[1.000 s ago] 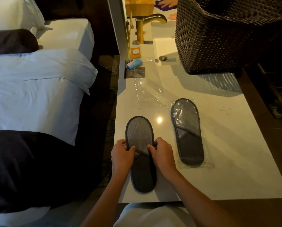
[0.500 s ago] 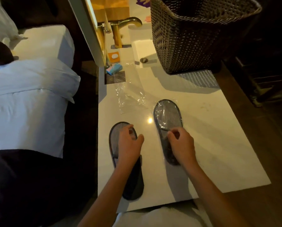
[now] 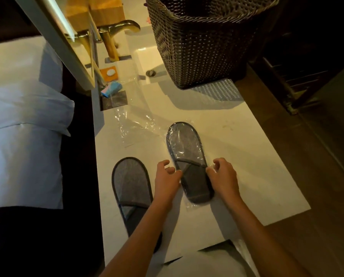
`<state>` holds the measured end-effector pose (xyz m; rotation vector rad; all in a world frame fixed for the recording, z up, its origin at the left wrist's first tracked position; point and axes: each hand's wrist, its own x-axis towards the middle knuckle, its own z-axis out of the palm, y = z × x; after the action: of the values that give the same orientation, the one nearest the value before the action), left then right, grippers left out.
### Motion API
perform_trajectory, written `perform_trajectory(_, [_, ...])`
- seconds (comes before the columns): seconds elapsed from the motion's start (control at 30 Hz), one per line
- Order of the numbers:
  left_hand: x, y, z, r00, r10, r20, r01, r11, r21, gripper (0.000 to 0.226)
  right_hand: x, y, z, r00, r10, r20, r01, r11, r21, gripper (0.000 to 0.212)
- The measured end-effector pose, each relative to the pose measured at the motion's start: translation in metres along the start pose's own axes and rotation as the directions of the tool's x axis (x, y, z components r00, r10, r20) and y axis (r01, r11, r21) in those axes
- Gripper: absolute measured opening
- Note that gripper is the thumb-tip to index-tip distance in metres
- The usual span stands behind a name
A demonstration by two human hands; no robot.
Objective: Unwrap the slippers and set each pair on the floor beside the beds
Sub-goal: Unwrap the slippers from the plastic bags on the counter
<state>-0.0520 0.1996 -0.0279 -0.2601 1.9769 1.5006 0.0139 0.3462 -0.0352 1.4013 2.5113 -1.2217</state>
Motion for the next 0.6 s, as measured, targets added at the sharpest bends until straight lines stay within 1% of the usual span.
perform_trajectory(0.07, [0.000, 0.000, 0.003, 1.000, -0.024, 0.001, 0.024, 0.999, -0.045, 0.063, 0.000, 0.002, 0.002, 1.000, 0.020, 0.005, -0.020, 1.000, -0.013, 0.035])
perform_trajectory(0.17, [-0.001, 0.002, 0.005, 0.998, -0.068, 0.008, 0.069, 0.997, -0.046, 0.070, 0.001, 0.000, 0.002, 0.998, 0.051, 0.030, -0.051, 0.999, 0.012, 0.033])
perform_trajectory(0.27, [0.000, 0.000, 0.005, 0.997, -0.080, -0.011, 0.080, 0.996, -0.028, 0.071, 0.004, 0.002, 0.002, 0.994, 0.080, 0.071, -0.085, 0.994, 0.068, 0.034])
perform_trajectory(0.37, [0.000, 0.001, 0.002, 0.995, -0.100, -0.007, 0.100, 0.995, 0.001, 0.068, 0.005, 0.007, 0.001, 0.987, 0.076, 0.139, -0.098, 0.982, 0.164, 0.023])
perform_trajectory(0.4, [0.000, 0.001, 0.001, 0.994, -0.106, 0.008, 0.106, 0.994, 0.008, 0.064, 0.005, 0.008, 0.000, 0.984, 0.059, 0.166, -0.092, 0.976, 0.200, 0.024])
perform_trajectory(0.5, [-0.006, 0.002, -0.006, 0.994, -0.094, 0.051, 0.095, 0.995, -0.013, 0.040, -0.001, 0.008, -0.006, 0.974, 0.011, 0.226, -0.081, 0.950, 0.302, 0.028])
perform_trajectory(0.6, [-0.015, 0.002, -0.018, 0.987, -0.078, 0.138, 0.086, 0.995, -0.049, 0.028, -0.009, 0.005, -0.009, 0.953, -0.019, 0.303, -0.099, 0.924, 0.368, 0.025])
